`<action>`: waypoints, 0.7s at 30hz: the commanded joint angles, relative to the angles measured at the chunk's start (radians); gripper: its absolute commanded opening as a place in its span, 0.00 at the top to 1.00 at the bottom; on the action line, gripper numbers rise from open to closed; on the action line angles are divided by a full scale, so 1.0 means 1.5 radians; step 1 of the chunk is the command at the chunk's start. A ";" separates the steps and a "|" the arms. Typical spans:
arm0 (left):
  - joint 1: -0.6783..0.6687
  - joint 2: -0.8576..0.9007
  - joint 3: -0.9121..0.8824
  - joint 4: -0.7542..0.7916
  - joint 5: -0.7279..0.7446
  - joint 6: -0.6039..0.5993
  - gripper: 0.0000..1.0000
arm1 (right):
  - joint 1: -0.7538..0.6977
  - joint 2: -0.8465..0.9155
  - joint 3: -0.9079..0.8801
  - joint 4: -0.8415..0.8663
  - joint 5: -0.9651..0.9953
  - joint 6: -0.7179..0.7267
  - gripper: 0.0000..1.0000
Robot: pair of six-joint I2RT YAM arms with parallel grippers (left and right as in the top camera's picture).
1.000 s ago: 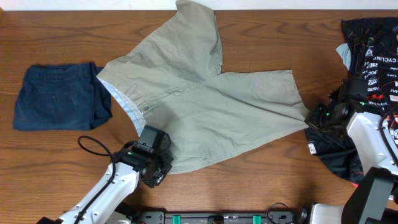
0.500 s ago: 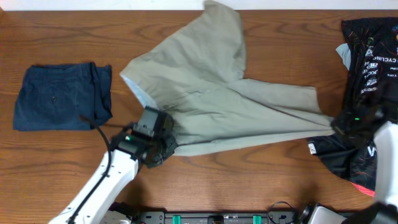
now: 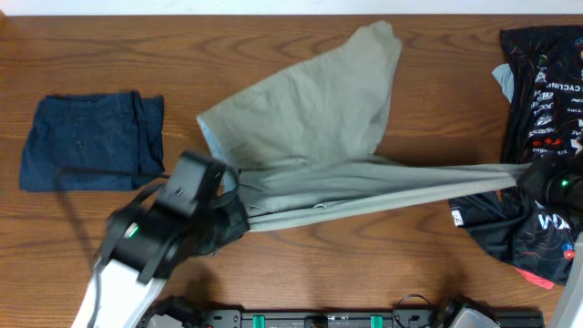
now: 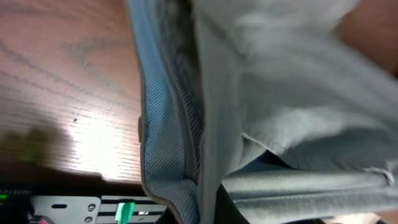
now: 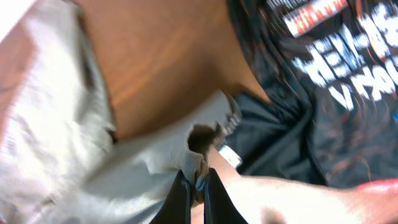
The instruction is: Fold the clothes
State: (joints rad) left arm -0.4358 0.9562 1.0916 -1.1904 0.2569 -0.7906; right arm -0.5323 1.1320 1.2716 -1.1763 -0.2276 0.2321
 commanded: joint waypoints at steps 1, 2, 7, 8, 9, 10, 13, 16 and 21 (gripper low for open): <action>0.007 -0.077 0.014 -0.018 -0.142 -0.036 0.94 | 0.005 -0.001 0.041 0.048 0.020 -0.039 0.99; 0.007 -0.095 0.014 -0.014 -0.183 -0.051 0.94 | 0.011 -0.001 0.043 0.071 0.004 -0.039 0.99; 0.007 -0.126 0.013 0.049 -0.344 -0.072 0.94 | 0.060 0.011 0.043 0.183 -0.062 -0.038 0.99; 0.007 -0.119 0.012 0.065 -0.349 -0.072 0.94 | 0.078 0.018 0.043 0.207 -0.068 -0.038 0.99; 0.007 -0.110 0.011 0.076 -0.350 -0.072 0.94 | 0.091 0.023 0.043 0.221 -0.068 -0.038 0.99; 0.007 -0.095 0.010 0.086 -0.352 -0.069 0.94 | 0.111 0.033 0.043 0.241 -0.068 -0.038 0.99; 0.007 -0.044 0.010 0.092 -0.391 -0.070 0.94 | 0.154 0.063 0.043 0.287 -0.068 -0.036 0.99; 0.016 0.013 0.010 0.099 -0.427 -0.071 0.94 | 0.185 0.101 0.043 0.339 -0.065 -0.036 0.99; 0.058 0.110 0.010 0.130 -0.441 -0.076 0.94 | 0.233 0.177 0.043 0.417 -0.065 -0.036 0.99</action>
State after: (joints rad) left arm -0.4000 1.0668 1.1015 -0.9901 -0.2615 -0.8948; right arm -0.2020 1.3499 1.3102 -0.5930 -0.4191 0.1925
